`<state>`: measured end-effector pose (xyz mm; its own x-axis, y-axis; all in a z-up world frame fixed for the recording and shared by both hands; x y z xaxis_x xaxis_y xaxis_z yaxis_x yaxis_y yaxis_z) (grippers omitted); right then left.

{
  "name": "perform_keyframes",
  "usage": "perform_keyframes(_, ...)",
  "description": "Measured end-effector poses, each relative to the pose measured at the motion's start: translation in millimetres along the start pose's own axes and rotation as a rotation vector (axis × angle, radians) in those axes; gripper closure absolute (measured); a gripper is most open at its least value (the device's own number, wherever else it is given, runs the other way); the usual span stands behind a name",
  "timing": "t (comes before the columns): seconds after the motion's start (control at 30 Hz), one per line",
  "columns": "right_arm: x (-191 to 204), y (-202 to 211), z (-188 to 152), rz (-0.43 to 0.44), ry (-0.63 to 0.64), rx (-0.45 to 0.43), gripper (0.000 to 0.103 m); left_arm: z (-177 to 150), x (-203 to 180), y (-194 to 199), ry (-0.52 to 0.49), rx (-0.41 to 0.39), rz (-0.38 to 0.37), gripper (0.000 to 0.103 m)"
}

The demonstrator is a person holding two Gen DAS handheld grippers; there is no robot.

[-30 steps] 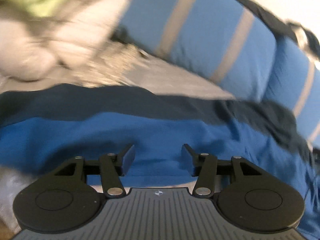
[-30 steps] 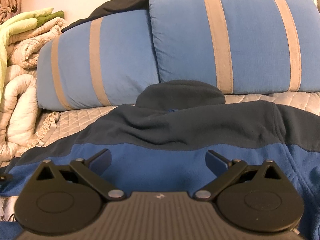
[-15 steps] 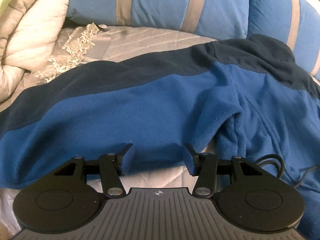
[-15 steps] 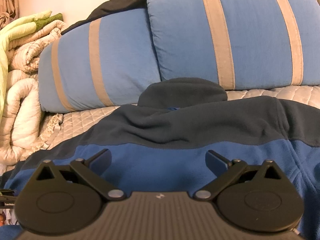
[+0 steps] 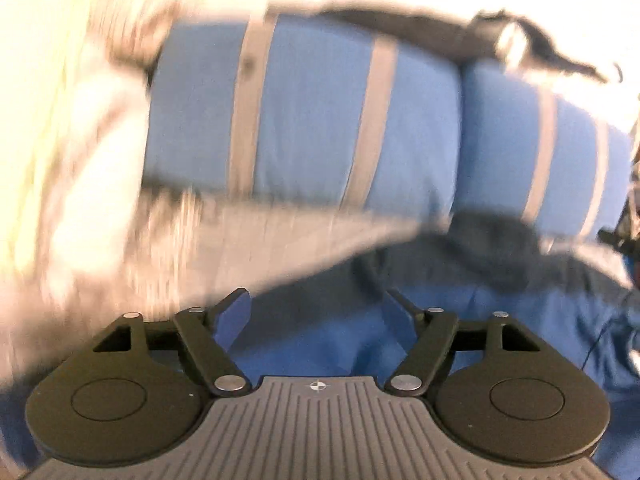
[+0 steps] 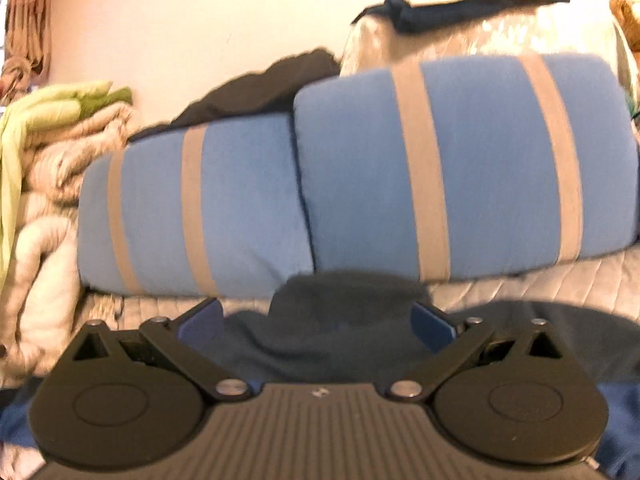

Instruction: Fold clothes

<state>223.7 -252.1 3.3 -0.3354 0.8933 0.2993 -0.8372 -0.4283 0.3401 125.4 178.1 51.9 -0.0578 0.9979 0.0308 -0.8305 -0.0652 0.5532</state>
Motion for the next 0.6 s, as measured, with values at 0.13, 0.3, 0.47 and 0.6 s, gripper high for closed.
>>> perform_keyframes(0.13, 3.5, 25.9, 62.7, -0.001, 0.039, -0.070, 0.000, 63.8, -21.9, 27.4, -0.044, -0.151, -0.032, 0.024)
perform_keyframes(0.3, -2.9, 64.2, 147.5, -0.025, 0.082, -0.161, 0.000, 130.7, -49.9, 59.4, -0.067, -0.308, -0.076, 0.023)
perform_keyframes(0.47, -19.6, 100.7, 221.4, -0.116, 0.179, -0.239, 0.000, 179.6, -73.5, 79.0, -0.027, -0.401, -0.126, 0.019)
perform_keyframes(0.6, -42.5, 123.5, 258.8, -0.184, 0.217, -0.252, 0.000, 199.9, -88.6, 84.0, -0.031, -0.425, -0.141, 0.018)
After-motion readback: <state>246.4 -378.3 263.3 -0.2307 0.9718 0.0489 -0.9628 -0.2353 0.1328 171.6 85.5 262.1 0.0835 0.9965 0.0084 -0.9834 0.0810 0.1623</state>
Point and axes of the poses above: each gripper's, at about its wrist camera, not at the fingertips, and y roughly against the way its jaws point, x to its left, z to its top, the point moved 8 cm from there along -y, roughly the way its jaws point, and after that the axes turned 4 degrees about z, right-handed, at the moved point
